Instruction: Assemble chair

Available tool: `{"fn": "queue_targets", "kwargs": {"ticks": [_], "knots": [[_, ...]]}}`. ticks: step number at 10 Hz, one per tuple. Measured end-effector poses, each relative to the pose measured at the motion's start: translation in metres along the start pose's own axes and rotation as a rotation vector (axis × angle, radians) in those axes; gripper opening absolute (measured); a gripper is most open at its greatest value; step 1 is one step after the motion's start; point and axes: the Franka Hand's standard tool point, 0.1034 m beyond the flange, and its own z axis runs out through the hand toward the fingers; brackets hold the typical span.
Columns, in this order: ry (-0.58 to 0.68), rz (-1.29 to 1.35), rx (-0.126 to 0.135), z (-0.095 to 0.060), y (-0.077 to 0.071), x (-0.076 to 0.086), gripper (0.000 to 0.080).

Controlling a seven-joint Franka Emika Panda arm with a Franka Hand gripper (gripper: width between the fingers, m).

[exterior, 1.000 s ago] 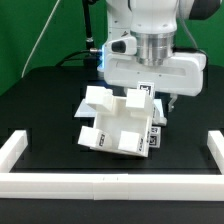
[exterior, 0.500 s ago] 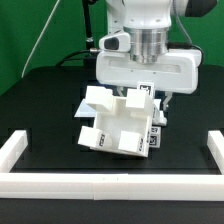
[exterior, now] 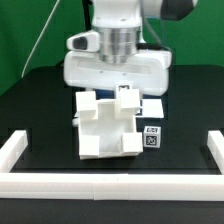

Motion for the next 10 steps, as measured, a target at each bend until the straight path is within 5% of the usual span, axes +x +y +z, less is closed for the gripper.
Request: {"fn": "queue_targets", "kwargs": {"ticks": [2, 3, 6, 8, 10], "knots": [[-0.003, 0.012, -0.003, 0.002, 0.021, 0.007, 0.0649], [-0.011, 0.025, 0.001, 0.002, 0.017, 0.004, 0.0649], [-0.079, 0.087, 0.055, -0.02, -0.026, -0.013, 0.0649], [-0.133, 0.121, 0.124, -0.057, -0.035, -0.009, 0.0649], [-0.166, 0.167, 0.137, -0.082, -0.051, -0.014, 0.0649]]}}
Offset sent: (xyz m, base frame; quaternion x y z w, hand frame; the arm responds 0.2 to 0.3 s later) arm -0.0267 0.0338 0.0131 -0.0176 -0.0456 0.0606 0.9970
